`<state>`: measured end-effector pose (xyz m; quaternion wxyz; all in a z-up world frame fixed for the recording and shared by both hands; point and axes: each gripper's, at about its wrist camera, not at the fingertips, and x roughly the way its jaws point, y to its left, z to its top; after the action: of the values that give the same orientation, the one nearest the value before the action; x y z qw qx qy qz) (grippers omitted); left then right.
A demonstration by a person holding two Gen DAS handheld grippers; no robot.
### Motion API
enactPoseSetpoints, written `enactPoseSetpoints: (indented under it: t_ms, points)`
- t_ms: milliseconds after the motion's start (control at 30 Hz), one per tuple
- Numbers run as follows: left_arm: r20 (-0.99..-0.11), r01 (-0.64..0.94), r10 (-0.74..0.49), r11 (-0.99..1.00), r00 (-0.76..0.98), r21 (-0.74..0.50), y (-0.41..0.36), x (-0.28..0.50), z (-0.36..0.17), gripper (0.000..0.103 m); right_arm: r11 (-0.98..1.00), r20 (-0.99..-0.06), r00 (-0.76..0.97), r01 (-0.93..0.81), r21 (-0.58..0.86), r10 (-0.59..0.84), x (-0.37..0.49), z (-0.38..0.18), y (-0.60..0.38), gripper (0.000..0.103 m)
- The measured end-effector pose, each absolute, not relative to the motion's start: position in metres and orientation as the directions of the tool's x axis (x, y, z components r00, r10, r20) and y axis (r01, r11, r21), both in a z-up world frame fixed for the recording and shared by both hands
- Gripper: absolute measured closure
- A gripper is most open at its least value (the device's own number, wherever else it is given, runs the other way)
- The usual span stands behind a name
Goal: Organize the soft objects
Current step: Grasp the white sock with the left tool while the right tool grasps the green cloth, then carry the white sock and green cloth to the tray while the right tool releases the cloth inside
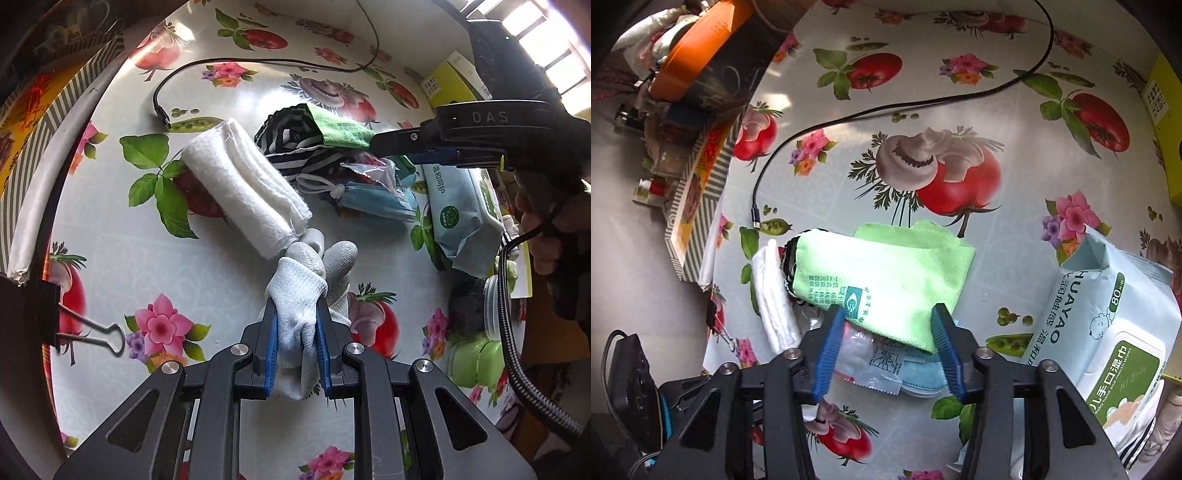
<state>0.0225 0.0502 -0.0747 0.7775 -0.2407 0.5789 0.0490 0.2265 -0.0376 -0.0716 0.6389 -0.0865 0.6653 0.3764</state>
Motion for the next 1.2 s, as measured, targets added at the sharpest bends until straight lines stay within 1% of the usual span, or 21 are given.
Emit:
enactPoseSetpoints:
  t_ms: [67,100,133,433,733,1200]
  points:
    - [-0.924,-0.356,-0.204,0.878,0.324,-0.319,0.050,0.024,-0.076,0.084,0.696,-0.916,-0.163,-0.605,0.387,0.367,0.227,-0.070,-0.037,0.093]
    - [-0.924,-0.356,-0.205,0.878,0.323,-0.320,0.050,0.025,-0.076,0.084,0.693,-0.916,-0.160,-0.609,0.386,0.369,0.227,-0.068,-0.037,0.096]
    - [-0.924,-0.355,-0.205,0.879,0.324,-0.319,0.050,0.025,-0.075,0.084,0.688,-0.912,-0.160,-0.612,0.391,0.377,0.227,-0.066,-0.038,0.097]
    - [-0.921,-0.359,-0.200,0.876,0.335,-0.321,0.050,0.026,-0.068,0.084,0.675,-0.883,-0.106,-0.605,0.423,0.458,0.233,-0.030,-0.057,0.098]
    - [-0.904,-0.347,-0.181,0.880,0.388,-0.325,0.048,0.021,-0.035,0.084,0.662,-0.853,-0.036,-0.613,0.430,0.520,0.209,0.013,-0.088,0.098]
    - [-0.872,-0.247,-0.205,0.908,0.445,-0.340,0.014,0.043,0.014,0.084,0.717,-0.842,0.100,-0.583,0.382,0.529,0.168,0.060,-0.170,0.098]
